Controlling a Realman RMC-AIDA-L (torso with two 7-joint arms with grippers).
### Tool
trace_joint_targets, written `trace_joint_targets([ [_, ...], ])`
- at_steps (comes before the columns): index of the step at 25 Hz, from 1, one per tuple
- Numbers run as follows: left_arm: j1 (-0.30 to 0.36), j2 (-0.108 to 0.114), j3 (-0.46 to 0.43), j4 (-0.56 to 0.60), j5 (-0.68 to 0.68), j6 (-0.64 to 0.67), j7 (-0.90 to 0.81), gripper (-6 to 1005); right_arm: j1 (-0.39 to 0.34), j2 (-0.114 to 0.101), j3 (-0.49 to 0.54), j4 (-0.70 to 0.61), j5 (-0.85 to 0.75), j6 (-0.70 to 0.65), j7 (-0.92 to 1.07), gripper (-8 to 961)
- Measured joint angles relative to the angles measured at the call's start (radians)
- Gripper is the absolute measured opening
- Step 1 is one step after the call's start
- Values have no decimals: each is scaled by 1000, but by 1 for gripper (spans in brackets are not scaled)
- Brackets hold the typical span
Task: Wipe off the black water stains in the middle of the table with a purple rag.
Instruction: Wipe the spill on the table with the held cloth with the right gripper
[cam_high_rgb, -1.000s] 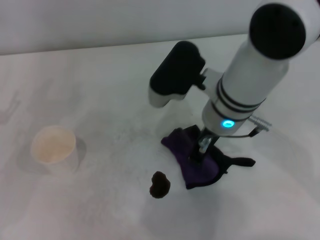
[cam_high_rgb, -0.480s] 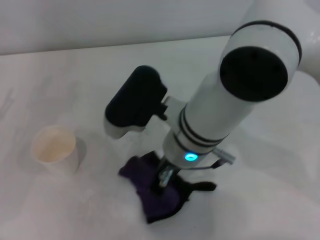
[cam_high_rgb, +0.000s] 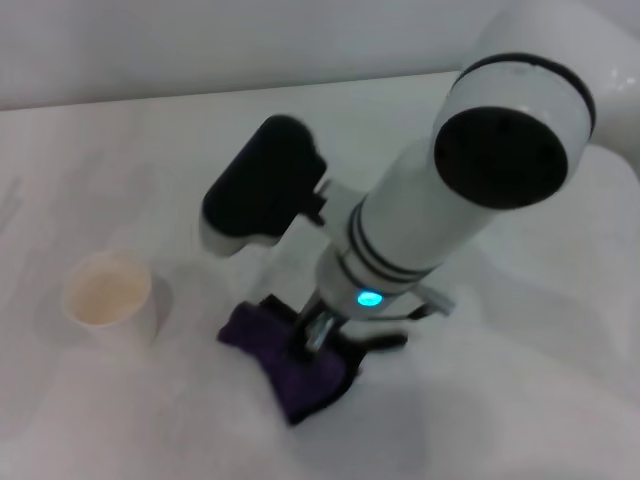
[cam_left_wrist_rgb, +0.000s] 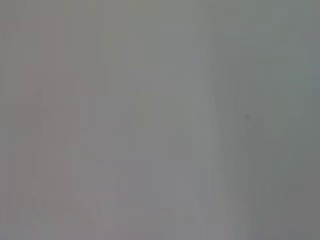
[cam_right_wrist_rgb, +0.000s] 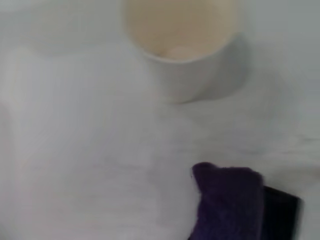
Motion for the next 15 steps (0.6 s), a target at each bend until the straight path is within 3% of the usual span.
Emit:
trace_joint_targets([
  [9,8,6,-1,0,-4,10,-2,887,-74,-5,129,20,-195,113,0,41],
  [15,6,4,-2,0,-4,22,-3,888,-83,0,86,-4,-118,90,-1,38],
])
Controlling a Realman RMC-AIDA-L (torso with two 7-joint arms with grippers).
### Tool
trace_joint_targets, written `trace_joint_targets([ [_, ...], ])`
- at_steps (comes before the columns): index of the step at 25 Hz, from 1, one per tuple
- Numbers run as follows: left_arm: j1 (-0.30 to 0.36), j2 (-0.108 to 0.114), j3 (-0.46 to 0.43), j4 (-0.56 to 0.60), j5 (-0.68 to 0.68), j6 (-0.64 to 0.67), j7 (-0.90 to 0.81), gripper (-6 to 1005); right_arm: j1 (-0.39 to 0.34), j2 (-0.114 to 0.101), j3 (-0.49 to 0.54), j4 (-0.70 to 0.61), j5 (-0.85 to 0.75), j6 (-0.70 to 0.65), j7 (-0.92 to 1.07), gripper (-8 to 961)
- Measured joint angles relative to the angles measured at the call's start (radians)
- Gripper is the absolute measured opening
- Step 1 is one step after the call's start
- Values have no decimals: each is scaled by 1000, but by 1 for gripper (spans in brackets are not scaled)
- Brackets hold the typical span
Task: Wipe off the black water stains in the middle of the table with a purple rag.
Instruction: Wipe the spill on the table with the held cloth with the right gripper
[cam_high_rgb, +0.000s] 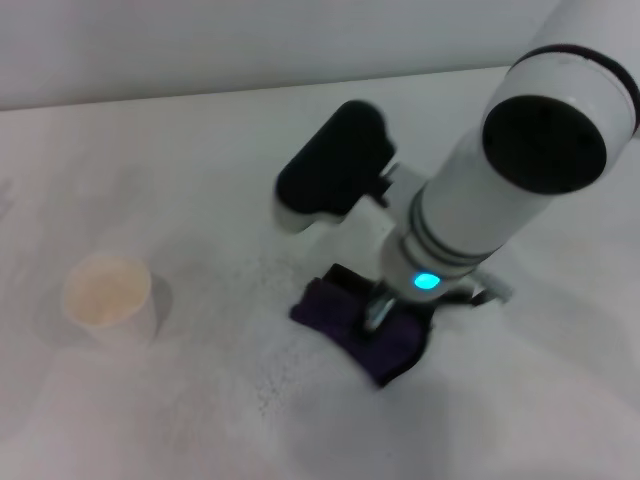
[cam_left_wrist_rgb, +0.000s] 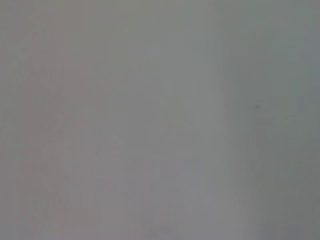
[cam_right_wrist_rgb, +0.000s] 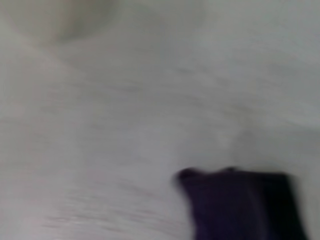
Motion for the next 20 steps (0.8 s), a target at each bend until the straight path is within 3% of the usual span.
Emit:
trace_joint_targets([
  [12,5,-8,0,15,3,-12,0,887,89,1,-179,-34,269,-152,4,35],
  [20,10,-8,0,15,3,-5,1,888,85,-3,-116,10,181,-126,-7,38],
])
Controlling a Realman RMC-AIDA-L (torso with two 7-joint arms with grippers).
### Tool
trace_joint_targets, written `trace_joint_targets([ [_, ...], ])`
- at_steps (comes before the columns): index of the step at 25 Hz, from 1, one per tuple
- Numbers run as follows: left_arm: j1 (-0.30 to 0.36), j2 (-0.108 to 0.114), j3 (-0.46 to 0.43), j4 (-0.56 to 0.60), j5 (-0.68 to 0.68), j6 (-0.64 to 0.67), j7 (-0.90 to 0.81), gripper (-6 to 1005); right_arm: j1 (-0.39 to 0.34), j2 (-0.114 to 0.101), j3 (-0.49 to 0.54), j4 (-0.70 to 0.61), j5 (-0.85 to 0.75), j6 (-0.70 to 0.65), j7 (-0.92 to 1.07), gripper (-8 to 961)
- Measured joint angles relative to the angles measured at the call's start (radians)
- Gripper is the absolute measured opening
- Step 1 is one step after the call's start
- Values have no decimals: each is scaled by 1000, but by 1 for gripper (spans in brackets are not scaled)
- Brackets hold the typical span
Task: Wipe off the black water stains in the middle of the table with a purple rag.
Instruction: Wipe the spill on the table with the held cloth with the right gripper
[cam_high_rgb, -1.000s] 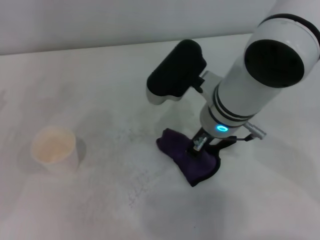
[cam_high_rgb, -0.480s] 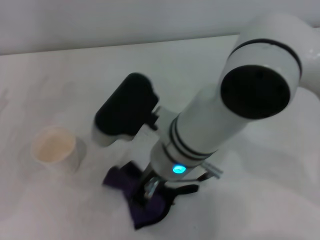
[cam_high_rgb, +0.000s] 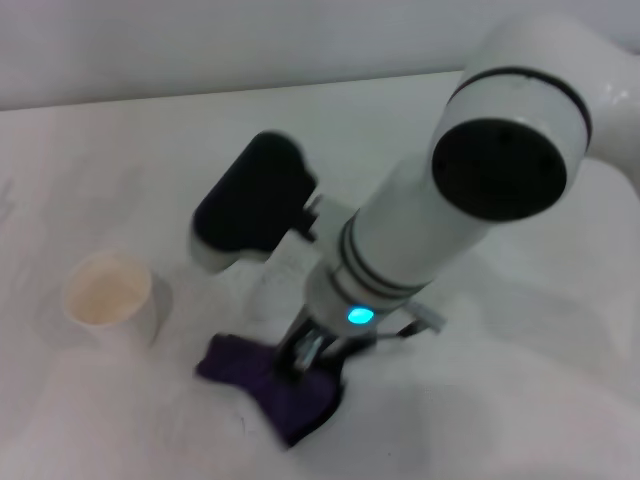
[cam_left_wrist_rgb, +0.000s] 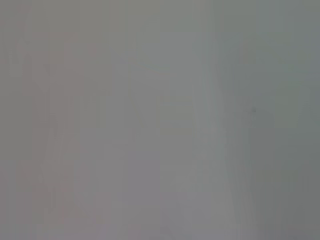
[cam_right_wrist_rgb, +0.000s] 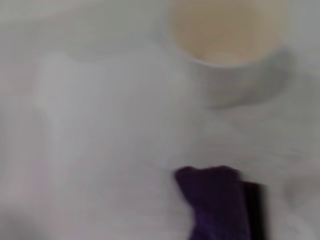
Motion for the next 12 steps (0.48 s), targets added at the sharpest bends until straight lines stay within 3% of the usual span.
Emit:
trace_joint_targets([
  [8,0,0,0,-5,-3,12,1,888,-46,-3,150,46,-212,122,2,44],
  [12,-2,0,-2,-3,-6,45,2,887,-55,2,152,35,-238,143,5,47],
])
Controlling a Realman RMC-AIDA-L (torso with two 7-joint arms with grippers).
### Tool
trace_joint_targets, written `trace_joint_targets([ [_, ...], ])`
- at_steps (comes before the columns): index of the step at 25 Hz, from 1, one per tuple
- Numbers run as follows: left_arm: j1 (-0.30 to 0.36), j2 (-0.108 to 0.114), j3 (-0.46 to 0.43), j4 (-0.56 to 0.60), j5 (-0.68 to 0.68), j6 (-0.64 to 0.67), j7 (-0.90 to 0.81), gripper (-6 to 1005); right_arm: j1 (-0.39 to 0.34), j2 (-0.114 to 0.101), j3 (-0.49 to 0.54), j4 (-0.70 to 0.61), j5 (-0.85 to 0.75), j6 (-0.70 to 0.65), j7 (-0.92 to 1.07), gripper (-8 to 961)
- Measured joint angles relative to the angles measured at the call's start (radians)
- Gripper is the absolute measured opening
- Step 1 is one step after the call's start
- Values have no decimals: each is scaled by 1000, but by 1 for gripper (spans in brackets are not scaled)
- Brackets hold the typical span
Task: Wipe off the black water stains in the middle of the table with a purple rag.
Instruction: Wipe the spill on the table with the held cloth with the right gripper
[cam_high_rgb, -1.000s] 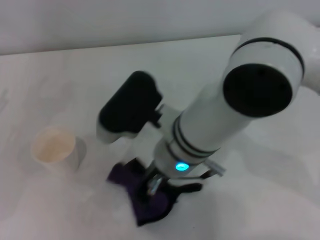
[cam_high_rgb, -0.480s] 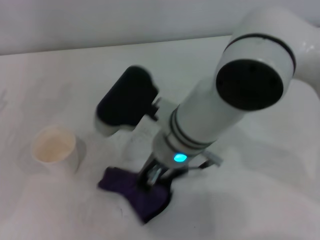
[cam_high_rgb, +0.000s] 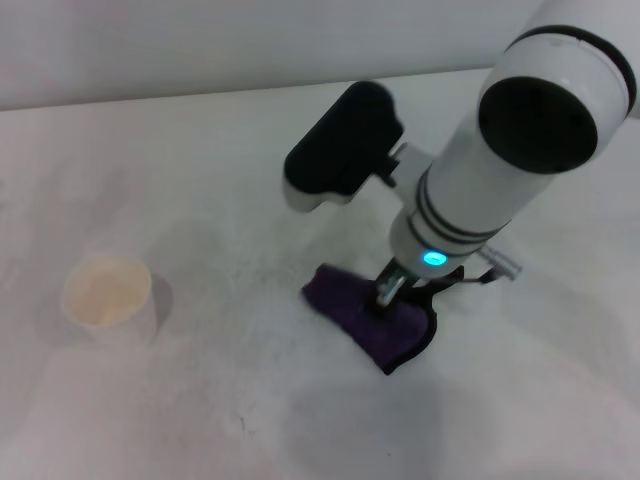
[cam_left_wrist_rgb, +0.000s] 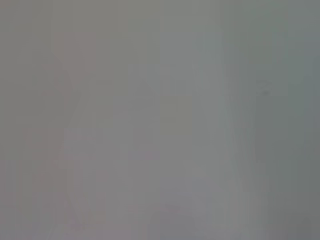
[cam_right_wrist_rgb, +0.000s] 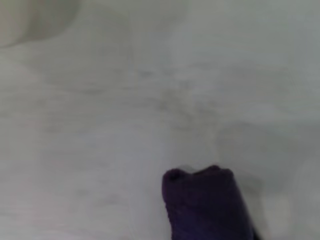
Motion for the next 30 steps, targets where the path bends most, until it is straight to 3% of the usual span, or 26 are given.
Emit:
trace_joint_targets([
  [11,-8,-7,-24,3,4,-7,3,888,66,2,-174,-35,327,-119,-51,55],
  [19,-6,-7,-24,3,5,-9,5,888,80,2,-216,-31,472,-198,-145,60],
  [27,0,-10,-24,3,4,-14,5,888,90,1,-200,21,456,-215,-161,66],
  [30,-5,-10,-24,2,4,-2,5,887,47,-5,-135,14,389,-166,-170,68],
])
